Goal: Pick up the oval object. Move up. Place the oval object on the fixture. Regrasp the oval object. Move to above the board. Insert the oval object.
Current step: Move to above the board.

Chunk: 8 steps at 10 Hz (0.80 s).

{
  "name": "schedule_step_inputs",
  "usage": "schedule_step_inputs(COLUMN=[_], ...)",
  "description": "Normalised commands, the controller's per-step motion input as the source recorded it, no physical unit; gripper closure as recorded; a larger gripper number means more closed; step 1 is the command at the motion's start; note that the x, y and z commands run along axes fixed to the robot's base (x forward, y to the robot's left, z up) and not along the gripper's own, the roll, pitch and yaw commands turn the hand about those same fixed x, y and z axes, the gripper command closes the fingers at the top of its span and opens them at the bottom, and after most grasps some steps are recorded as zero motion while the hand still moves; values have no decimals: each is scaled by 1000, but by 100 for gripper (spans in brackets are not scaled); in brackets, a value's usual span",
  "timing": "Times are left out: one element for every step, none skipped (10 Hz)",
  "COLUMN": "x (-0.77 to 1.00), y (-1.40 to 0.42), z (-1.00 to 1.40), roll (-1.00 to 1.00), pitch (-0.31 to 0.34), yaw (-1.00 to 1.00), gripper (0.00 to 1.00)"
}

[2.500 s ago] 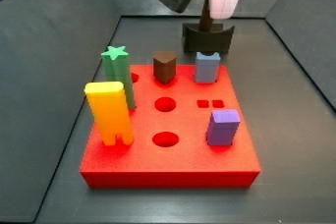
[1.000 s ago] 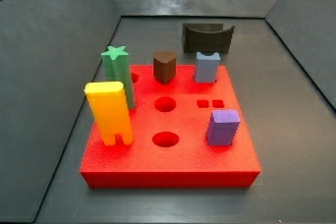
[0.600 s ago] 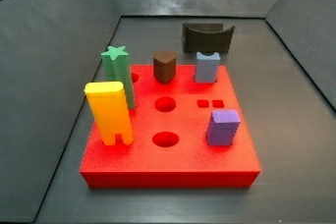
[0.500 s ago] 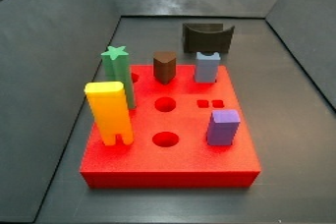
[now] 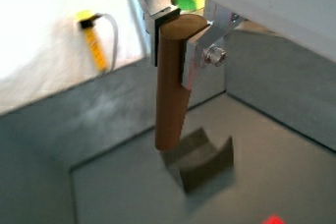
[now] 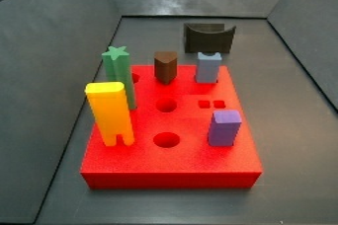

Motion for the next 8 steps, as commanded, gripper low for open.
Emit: schedule_step_inputs(x=[-429,-381,-155,-97,-35,-7,14,13], y=[-1000,-919,-457,-329,-178,-112,-42,-29], z=[50,44,34,29,29,29,19,11], roll=[-313,-311,-299,-296,-283,-273,-262,-254], pitch=[39,29,2,-5,-24,-40,-63,-81], yaw=[1000,1000,1000,1000,1000,1000,1000,1000], gripper=[100,100,100,100,100,100,100,100])
